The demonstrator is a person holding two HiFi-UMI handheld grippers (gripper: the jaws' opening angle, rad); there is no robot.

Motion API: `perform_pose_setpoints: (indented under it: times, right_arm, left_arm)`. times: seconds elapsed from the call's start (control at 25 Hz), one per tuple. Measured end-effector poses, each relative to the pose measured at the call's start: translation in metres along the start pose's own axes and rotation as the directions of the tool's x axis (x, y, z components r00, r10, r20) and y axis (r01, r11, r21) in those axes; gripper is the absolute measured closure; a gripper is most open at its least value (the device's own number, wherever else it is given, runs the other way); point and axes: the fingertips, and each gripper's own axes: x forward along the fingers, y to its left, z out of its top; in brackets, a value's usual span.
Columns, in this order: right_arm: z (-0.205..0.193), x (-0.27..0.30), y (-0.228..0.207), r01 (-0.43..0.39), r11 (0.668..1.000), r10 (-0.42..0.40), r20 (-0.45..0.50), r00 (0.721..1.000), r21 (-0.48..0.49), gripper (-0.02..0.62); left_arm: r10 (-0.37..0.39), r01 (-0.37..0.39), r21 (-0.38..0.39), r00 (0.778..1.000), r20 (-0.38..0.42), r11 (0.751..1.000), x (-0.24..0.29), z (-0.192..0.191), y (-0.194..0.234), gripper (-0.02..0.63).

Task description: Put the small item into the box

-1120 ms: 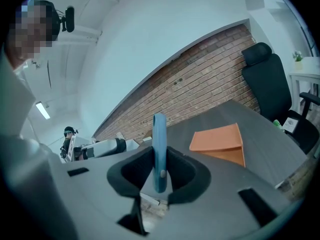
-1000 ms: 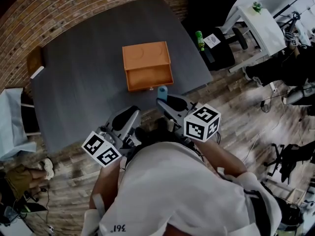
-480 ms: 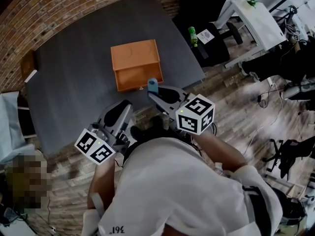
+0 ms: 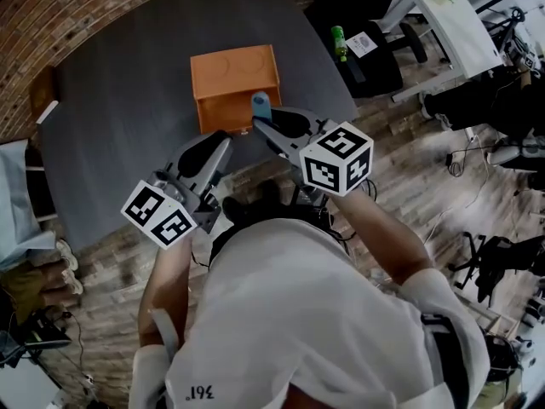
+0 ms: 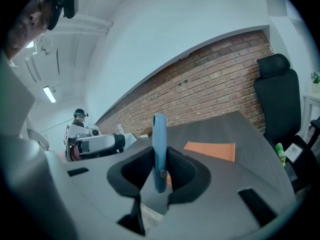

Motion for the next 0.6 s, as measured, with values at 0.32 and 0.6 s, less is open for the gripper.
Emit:
perform_pose_setpoints:
  times: [0.32, 0.6]
  right_arm:
    - [-0.014, 0.03, -0.02, 0.011, 0.999, -0.013, -0.079, 0.997, -0.034, 0.5]
    - [-0.034, 0.059, -0.036, 0.009, 0.997, -0.023, -0.177, 0.984, -0.082, 0.5]
  left_arm:
    - [0.025, -0.026, -0.015, 0.998, -0.061, 1.0, 0.017, -0.014, 0.032, 0.555]
    - [0.073, -0.076, -0.014, 0.987, -0.142, 0.997, 0.023, -0.039, 0.069, 0.555]
